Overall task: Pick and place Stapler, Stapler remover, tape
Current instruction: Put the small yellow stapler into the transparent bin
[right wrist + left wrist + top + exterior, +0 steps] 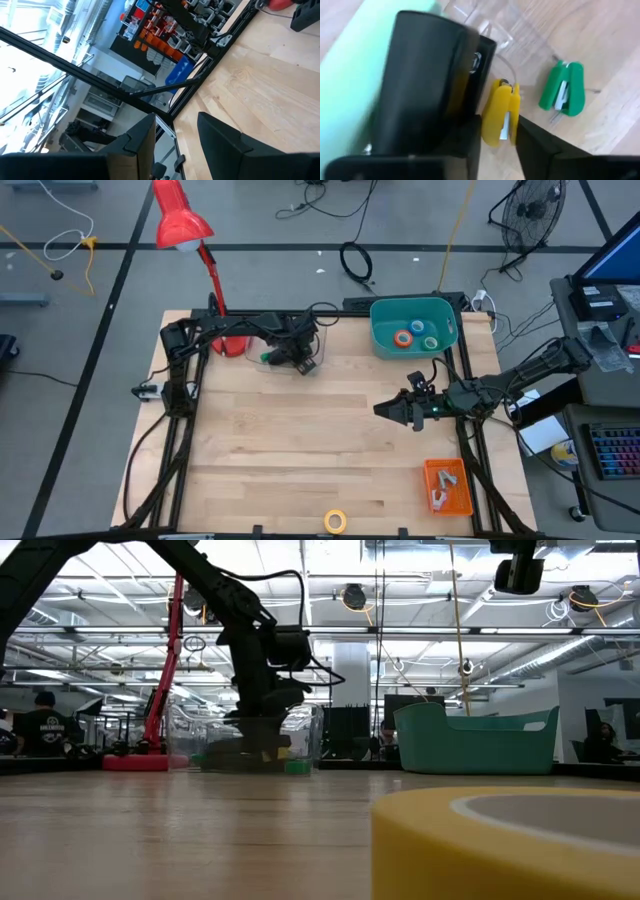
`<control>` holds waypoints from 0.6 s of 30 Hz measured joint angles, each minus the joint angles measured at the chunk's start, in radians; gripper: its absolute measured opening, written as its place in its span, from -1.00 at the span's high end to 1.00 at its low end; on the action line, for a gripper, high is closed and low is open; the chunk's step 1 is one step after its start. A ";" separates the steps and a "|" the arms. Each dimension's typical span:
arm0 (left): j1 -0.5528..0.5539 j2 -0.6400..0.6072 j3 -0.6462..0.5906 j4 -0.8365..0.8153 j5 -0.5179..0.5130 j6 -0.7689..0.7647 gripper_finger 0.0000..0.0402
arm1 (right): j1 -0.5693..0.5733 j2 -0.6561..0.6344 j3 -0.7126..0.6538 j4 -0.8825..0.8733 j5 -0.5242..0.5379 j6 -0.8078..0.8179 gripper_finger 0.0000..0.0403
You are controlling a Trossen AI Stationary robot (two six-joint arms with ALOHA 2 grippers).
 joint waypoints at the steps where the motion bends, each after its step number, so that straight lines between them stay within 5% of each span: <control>1: 0.000 0.000 0.000 0.001 0.002 -0.005 0.39 | 0.000 0.000 0.000 0.000 0.000 -0.001 0.31; 9: -0.011 -0.002 0.000 0.017 0.015 -0.045 0.04 | 0.000 0.000 0.000 0.003 0.000 0.000 0.31; 18: -0.012 -0.015 -0.002 0.006 0.077 -0.061 0.13 | 0.000 0.000 0.000 0.017 0.000 0.000 0.31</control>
